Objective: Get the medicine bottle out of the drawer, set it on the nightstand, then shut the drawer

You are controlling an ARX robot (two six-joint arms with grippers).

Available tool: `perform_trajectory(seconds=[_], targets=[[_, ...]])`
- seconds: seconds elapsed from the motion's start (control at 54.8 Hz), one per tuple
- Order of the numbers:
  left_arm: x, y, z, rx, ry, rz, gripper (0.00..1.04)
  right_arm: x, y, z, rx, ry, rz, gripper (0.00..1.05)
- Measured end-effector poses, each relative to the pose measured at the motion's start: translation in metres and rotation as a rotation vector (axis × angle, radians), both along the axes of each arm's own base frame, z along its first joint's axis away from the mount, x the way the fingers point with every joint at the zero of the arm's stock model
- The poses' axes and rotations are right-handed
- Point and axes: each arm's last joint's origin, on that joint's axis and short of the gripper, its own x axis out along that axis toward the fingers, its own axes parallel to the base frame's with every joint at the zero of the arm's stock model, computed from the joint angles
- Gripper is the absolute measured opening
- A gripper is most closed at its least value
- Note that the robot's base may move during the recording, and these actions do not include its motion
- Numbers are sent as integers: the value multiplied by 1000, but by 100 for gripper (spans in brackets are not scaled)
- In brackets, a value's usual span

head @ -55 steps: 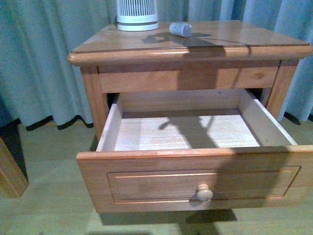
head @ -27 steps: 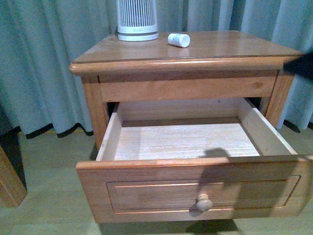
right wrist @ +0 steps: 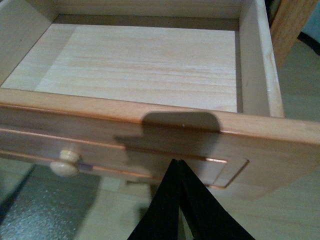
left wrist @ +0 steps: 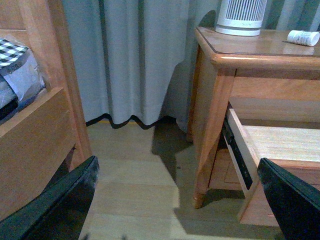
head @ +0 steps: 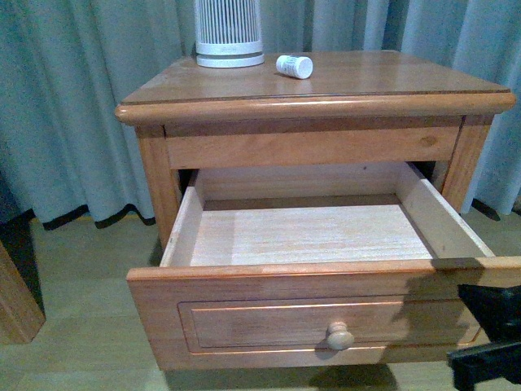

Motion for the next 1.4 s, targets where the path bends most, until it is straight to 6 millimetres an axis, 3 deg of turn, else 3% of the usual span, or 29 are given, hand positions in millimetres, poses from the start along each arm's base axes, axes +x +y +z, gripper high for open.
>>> perform_trajectory(seconds=[0.219,0.401,0.529,0.784,0.967,1.131,1.222,1.295,1.405], targets=[[0,0,0,0,0,0,98,48,5,-32,-89,-26,52,3],[0,0,0,0,0,0,98,122,-3,-52,-194,-51,67,3],[0,0,0,0,0,0,98,157,-7,-54,-229,-53,69,3],[0,0,0,0,0,0,98,204,-10,-47,-253,-73,79,3],[0,0,0,0,0,0,98,217,-17,-60,-261,-21,115,3],[0,0,0,0,0,0,98,212,-20,-58,-211,-15,96,3],[0,0,0,0,0,0,98,196,-22,-38,-134,-13,58,3],[0,0,0,0,0,0,98,171,-19,-10,-18,1,50,3],[0,0,0,0,0,0,98,142,-11,15,91,42,59,3]])
